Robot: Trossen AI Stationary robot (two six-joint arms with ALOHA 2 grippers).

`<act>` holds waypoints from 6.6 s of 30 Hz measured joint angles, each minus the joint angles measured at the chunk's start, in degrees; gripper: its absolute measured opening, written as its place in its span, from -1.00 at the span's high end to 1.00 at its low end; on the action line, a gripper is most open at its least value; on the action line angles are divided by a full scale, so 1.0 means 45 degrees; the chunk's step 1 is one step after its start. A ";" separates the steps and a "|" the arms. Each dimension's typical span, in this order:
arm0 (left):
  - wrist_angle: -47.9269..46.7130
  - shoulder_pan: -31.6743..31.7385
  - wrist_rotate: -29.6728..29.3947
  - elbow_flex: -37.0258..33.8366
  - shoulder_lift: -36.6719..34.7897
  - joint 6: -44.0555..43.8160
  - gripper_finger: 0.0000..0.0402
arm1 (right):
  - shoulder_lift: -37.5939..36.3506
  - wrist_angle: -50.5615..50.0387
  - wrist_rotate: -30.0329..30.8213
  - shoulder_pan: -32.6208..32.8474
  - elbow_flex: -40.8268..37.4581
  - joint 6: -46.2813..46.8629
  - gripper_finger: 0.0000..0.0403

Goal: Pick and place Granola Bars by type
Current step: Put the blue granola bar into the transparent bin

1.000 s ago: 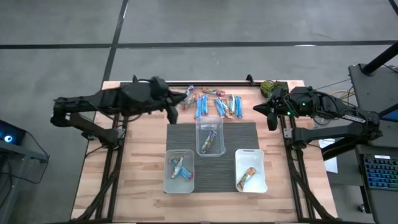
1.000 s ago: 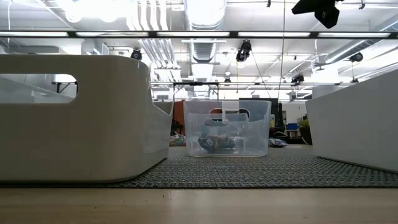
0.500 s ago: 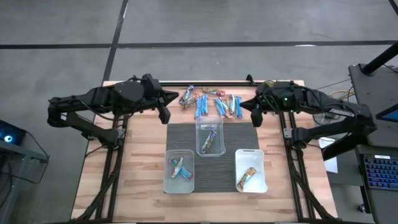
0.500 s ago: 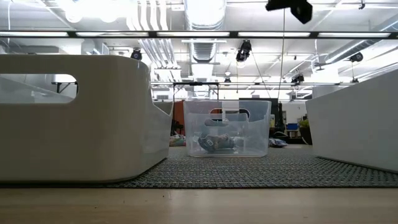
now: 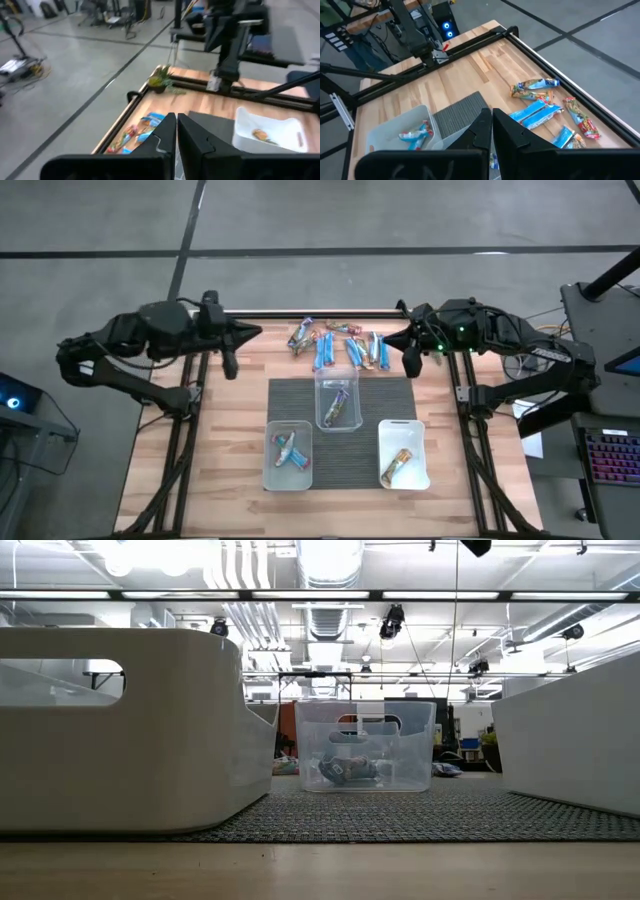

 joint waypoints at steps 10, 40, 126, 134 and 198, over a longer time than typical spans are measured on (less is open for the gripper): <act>0.3091 0.1096 0.2325 -0.1784 -0.0966 0.1379 1.00 | 0.0003 -0.0123 0.0019 0.0000 -0.0042 0.0352 0.96; 0.3157 0.4804 0.3931 -0.3071 -0.1133 0.0102 1.00 | 0.0722 -0.0054 0.1020 -0.1910 0.1811 0.0379 0.96; 0.1819 0.4804 0.3212 -0.3081 -0.1128 -0.1613 1.00 | 0.9095 -0.5832 0.0981 -0.5375 0.1972 0.1251 -0.34; 0.1817 0.4804 0.3161 -0.3081 -0.1128 -0.1730 1.00 | 0.9095 -0.4618 0.0877 -0.5582 0.0704 0.2832 -0.33; 0.1690 0.4804 0.3094 -0.3081 -0.0954 -0.2472 1.00 | 0.9080 0.0704 -0.1127 -0.6936 -0.3485 0.4571 -0.20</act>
